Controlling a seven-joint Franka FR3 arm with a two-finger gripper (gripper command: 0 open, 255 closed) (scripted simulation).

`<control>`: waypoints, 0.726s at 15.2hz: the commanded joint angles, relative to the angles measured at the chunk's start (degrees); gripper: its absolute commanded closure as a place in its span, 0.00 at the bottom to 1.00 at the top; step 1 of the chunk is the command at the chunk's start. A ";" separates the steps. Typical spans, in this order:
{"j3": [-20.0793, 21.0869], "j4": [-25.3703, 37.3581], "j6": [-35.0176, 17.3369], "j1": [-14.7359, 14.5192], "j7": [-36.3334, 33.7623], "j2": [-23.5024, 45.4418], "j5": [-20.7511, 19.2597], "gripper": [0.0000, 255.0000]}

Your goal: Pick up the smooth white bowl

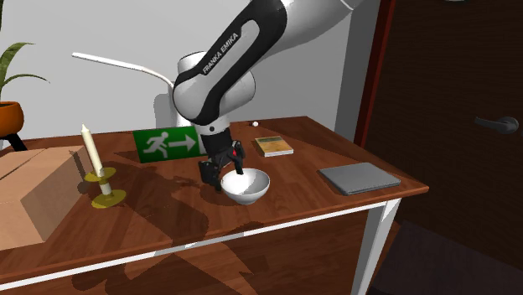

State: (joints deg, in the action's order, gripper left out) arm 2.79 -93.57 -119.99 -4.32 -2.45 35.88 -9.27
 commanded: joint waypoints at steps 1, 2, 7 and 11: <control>-0.06 -0.16 -1.11 -0.04 -0.17 0.94 -0.11 0.00; -0.09 -0.19 -1.63 -0.05 -0.25 1.42 -0.17 0.00; -0.13 -0.33 -2.48 -0.11 -0.42 2.14 -0.26 1.00; -0.13 -0.34 -2.47 -0.10 -0.41 2.13 -0.26 1.00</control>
State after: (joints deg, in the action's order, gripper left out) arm 2.67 -93.89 -122.46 -4.43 -2.87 37.98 -9.52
